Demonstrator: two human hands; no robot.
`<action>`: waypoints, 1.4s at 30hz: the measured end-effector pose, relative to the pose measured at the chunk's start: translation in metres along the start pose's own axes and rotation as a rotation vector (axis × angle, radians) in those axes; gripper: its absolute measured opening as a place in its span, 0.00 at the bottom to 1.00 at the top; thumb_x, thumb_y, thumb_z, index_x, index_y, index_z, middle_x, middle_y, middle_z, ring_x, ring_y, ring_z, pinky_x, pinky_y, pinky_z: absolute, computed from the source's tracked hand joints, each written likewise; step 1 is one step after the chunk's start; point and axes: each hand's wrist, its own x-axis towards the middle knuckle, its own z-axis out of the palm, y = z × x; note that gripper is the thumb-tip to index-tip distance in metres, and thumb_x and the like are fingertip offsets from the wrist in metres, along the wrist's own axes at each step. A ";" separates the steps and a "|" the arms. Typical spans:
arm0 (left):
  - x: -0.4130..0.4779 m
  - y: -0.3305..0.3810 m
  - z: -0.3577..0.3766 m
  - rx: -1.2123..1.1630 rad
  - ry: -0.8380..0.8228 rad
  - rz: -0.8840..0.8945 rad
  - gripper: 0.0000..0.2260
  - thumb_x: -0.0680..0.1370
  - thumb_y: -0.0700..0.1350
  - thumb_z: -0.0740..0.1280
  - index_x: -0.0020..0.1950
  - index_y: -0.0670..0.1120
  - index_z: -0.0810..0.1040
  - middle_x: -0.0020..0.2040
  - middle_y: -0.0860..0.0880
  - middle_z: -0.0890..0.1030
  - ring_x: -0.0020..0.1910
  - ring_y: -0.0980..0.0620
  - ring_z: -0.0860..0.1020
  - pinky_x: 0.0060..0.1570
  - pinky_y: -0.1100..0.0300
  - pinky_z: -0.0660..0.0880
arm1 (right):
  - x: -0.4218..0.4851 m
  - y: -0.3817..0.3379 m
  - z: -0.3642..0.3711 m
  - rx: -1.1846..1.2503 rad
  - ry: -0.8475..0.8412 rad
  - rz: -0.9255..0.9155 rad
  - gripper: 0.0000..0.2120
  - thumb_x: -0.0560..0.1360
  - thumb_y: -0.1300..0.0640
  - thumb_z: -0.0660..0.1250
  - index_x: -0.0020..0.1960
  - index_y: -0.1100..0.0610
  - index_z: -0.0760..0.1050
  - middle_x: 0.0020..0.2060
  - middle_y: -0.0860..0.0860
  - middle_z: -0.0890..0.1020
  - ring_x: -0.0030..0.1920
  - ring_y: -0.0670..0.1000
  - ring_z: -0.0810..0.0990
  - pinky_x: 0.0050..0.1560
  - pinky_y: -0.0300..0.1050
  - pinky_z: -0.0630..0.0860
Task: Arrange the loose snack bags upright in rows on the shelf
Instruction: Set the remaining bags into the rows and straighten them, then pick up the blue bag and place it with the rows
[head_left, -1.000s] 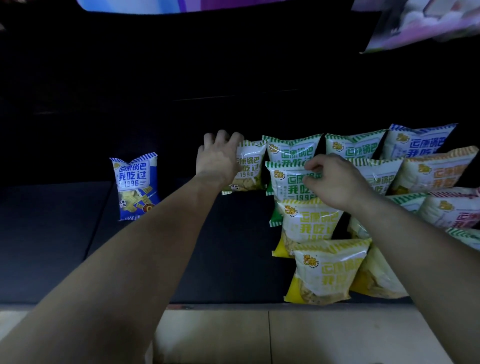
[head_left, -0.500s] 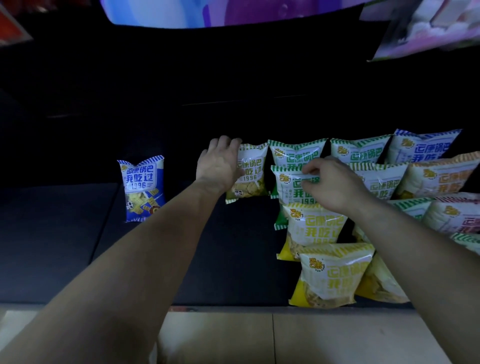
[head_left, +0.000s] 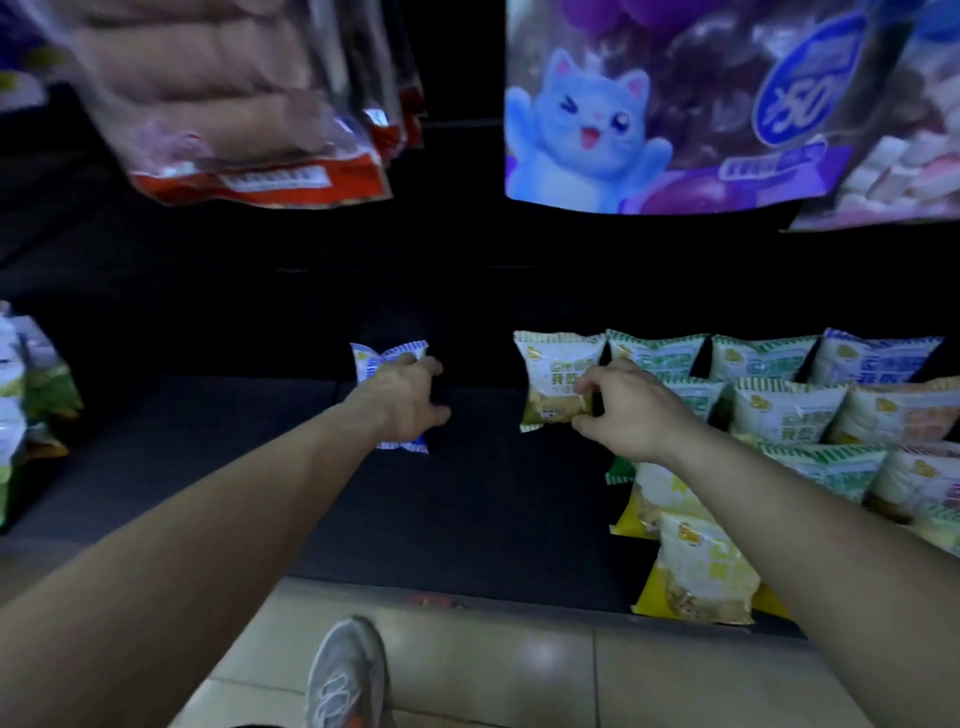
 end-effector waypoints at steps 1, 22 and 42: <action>-0.012 -0.017 -0.006 0.001 -0.013 -0.023 0.32 0.76 0.54 0.70 0.76 0.49 0.63 0.72 0.45 0.65 0.69 0.44 0.68 0.64 0.48 0.71 | 0.000 -0.014 0.002 0.010 -0.006 -0.013 0.23 0.76 0.46 0.68 0.69 0.49 0.70 0.66 0.51 0.68 0.67 0.56 0.70 0.62 0.52 0.71; -0.056 -0.193 0.009 0.028 0.046 -0.141 0.31 0.78 0.58 0.65 0.77 0.51 0.59 0.71 0.49 0.66 0.70 0.47 0.65 0.64 0.51 0.71 | 0.164 -0.183 0.192 0.314 -0.102 0.133 0.33 0.73 0.41 0.71 0.69 0.58 0.65 0.64 0.57 0.74 0.62 0.59 0.76 0.58 0.53 0.75; -0.072 -0.183 0.010 0.107 0.011 -0.086 0.31 0.79 0.58 0.63 0.78 0.51 0.57 0.70 0.50 0.65 0.69 0.48 0.65 0.63 0.50 0.72 | 0.132 -0.172 0.189 0.406 0.026 0.085 0.35 0.59 0.43 0.81 0.59 0.49 0.68 0.56 0.47 0.80 0.56 0.52 0.80 0.54 0.54 0.78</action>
